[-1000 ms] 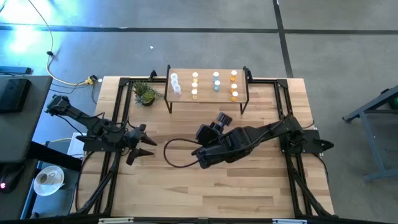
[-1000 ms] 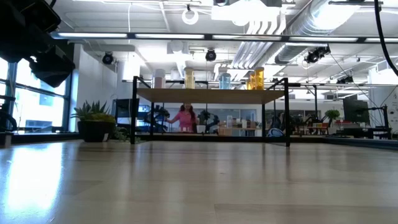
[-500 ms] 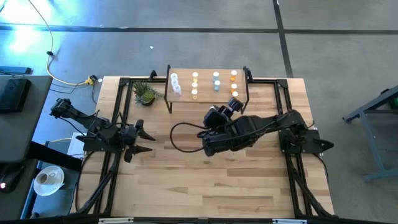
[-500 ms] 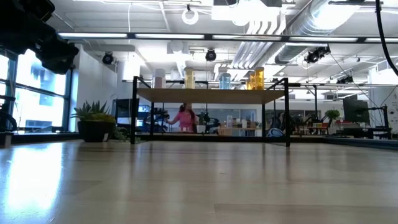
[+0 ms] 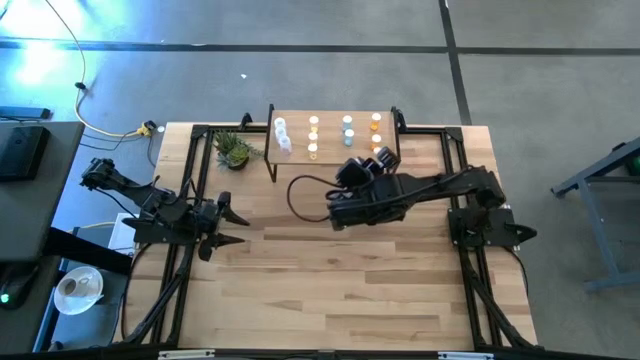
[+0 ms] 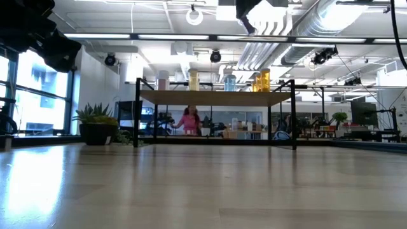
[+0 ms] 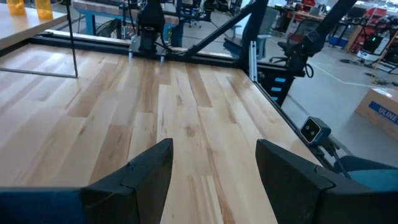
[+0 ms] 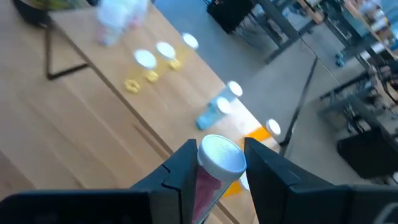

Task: Pick and place medicine bottles onto shelf by color
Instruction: Put the blue pill bottle aligned with the other blue pill bottles on the shelf

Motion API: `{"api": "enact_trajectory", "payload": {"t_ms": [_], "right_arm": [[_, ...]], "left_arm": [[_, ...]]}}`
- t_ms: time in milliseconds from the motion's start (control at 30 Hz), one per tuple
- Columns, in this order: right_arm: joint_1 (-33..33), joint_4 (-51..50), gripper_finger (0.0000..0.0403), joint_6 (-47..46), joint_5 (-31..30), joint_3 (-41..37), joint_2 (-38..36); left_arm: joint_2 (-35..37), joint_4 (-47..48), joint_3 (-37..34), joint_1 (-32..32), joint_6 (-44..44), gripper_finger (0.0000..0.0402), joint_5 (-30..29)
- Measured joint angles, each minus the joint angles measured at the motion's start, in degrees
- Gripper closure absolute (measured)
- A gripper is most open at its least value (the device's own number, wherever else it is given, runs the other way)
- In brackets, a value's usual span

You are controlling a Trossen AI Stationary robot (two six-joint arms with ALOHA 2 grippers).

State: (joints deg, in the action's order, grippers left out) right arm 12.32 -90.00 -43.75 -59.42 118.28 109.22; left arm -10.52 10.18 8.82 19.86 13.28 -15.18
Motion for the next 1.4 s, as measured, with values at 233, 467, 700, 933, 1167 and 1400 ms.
{"api": "enact_trajectory", "payload": {"t_ms": [233,467,700,933,1167,1400], "right_arm": [[-0.7,1.2,0.0299,-8.1,-0.2,-13.0,-7.5],[-0.3,12.5,0.03,-11.7,-0.8,-30.0,-18.0],[-0.7,38.0,0.03,-3.6,0.0,-47.8,-26.5],[-0.9,66.8,0.03,14.9,1.6,-59.1,-28.1],[-4.0,89.9,0.03,31.5,3.2,-66.0,-28.1],[-9.3,104.7,0.03,45.4,11.0,-70.0,-28.1]], "left_arm": [[0.0,0.0,0.0,0.0,0.0,0.0181,0.0],[0.0,-0.4,0.0,0.0,0.6,0.0181,0.0],[0.0,-1.4,0.0,0.0,1.5,0.0181,0.0],[0.0,-1.4,0.0,0.0,-0.3,0.0181,-0.3],[0.0,-1.4,0.0,0.0,-0.4,0.0181,-0.5],[0.0,-1.0,0.0,0.0,-0.4,0.0181,-0.5]]}}
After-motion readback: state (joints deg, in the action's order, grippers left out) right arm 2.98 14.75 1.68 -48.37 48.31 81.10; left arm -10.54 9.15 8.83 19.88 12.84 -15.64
